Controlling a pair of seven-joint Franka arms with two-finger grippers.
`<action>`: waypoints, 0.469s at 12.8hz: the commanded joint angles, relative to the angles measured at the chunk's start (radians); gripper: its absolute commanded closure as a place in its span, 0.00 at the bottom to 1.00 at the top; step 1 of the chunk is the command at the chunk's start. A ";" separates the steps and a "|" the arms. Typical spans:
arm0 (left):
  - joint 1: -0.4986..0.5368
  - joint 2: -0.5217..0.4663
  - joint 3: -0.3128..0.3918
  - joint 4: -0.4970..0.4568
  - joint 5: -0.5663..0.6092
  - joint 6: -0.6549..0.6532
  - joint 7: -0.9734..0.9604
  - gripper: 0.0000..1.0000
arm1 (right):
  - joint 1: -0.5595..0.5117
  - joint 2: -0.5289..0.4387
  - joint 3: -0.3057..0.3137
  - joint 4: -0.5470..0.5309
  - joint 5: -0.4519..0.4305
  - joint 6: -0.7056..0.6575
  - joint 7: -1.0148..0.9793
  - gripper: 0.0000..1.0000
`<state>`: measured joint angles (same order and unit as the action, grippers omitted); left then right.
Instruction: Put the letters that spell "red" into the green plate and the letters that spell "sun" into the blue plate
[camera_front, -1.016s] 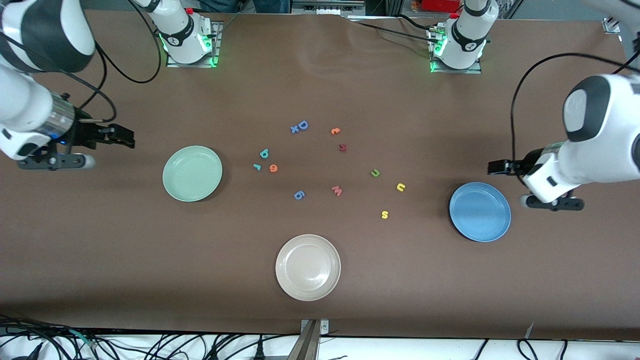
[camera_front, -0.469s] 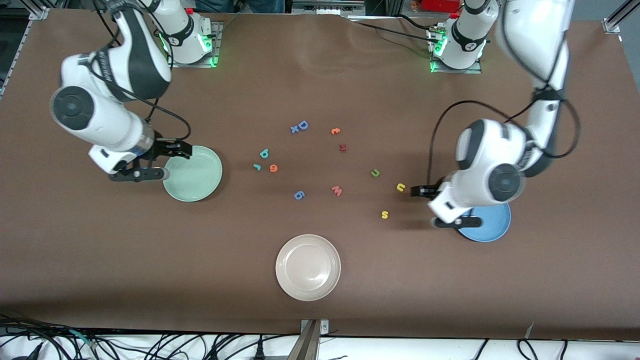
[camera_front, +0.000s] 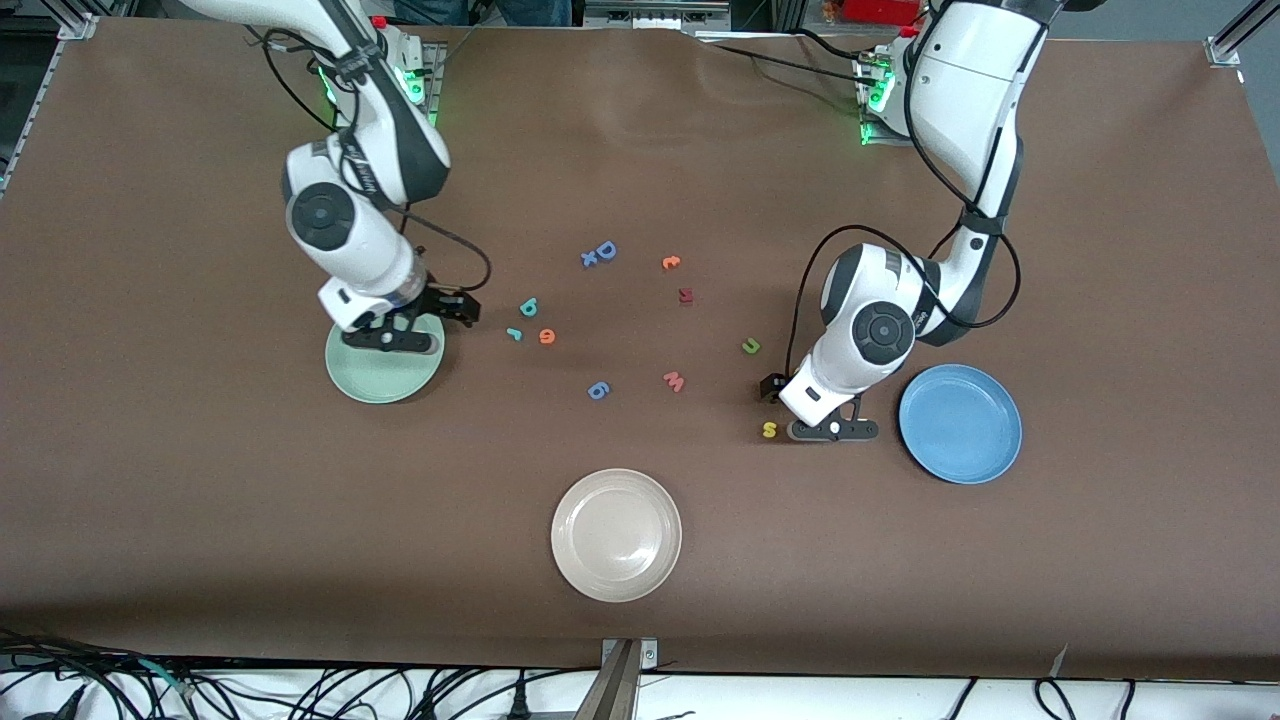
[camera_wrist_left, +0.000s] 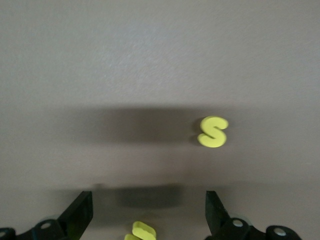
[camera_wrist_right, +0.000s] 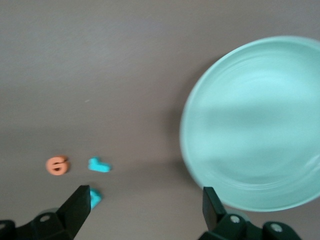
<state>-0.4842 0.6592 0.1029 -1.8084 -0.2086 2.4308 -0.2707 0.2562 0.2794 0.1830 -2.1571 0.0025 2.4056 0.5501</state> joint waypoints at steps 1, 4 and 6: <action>-0.013 -0.047 0.015 -0.068 -0.011 0.028 0.018 0.01 | 0.061 0.027 -0.005 0.017 -0.030 0.050 0.114 0.01; -0.019 -0.082 0.012 -0.132 -0.009 0.046 0.019 0.03 | 0.107 0.095 -0.005 0.058 -0.032 0.127 0.170 0.01; -0.036 -0.092 0.012 -0.182 -0.011 0.094 0.019 0.07 | 0.164 0.148 -0.008 0.103 -0.051 0.133 0.215 0.05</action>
<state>-0.4939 0.6178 0.1048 -1.9049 -0.2085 2.4731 -0.2676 0.3705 0.3631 0.1827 -2.1184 -0.0143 2.5279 0.7060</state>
